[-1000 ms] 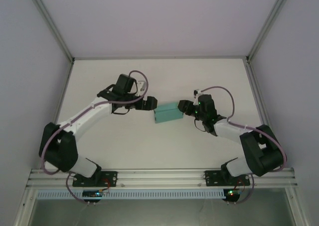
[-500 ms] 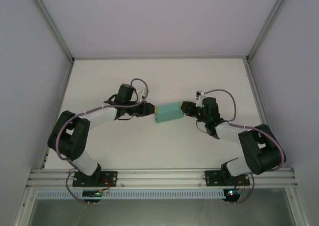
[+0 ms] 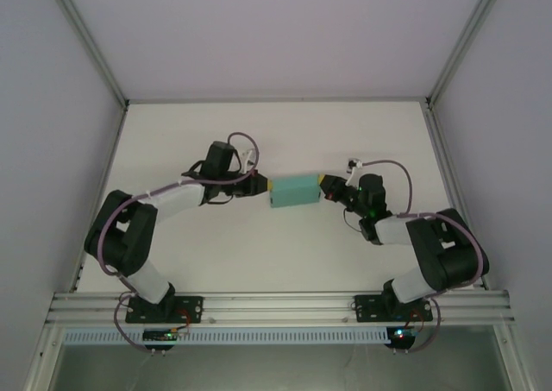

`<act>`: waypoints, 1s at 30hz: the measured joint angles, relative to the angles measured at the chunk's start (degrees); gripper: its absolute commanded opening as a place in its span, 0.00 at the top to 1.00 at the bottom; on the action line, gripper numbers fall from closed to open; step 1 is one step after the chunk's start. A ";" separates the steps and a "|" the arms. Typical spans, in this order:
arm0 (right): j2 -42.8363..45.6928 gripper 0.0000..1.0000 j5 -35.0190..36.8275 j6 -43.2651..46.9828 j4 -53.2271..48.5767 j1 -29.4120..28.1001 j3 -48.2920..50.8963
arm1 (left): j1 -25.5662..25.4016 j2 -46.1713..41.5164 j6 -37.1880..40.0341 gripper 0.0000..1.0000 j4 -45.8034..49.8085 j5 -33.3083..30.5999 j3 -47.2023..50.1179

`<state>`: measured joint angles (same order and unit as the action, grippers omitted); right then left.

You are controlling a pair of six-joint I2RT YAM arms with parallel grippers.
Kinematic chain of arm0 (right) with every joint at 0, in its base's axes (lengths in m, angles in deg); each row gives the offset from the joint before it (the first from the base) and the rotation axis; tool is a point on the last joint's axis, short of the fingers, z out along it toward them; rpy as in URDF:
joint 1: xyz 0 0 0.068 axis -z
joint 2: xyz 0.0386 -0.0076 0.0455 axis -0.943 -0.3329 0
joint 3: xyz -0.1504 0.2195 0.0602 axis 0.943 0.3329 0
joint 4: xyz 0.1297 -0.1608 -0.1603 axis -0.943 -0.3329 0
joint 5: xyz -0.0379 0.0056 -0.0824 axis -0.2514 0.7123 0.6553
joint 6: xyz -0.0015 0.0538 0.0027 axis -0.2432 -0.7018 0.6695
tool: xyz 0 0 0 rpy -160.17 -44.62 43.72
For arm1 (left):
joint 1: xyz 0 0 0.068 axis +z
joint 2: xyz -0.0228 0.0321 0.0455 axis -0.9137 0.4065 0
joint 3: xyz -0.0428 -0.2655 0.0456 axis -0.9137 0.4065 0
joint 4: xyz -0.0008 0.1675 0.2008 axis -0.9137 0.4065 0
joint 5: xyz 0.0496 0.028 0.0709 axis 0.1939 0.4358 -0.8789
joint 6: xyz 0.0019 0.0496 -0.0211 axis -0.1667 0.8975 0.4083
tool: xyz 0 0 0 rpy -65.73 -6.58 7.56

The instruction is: Assemble paper box

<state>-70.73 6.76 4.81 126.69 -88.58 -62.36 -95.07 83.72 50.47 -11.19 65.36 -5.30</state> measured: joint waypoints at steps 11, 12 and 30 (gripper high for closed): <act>9.68 0.01 0.87 15.13 -44.52 -0.52 -21.51 | -1.44 -0.87 9.01 0.00 15.30 -10.60 -13.22; 9.77 0.01 0.13 17.79 -46.66 -0.46 -23.80 | -1.42 -1.84 9.75 0.00 16.28 -11.87 -13.97; -12.74 0.01 2.23 90.18 -91.10 -14.45 -61.02 | 13.03 -24.26 9.07 0.01 24.79 -39.65 2.27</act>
<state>-83.47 8.99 94.99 35.59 -103.02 -123.39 -82.05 59.46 59.54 13.60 25.71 -3.03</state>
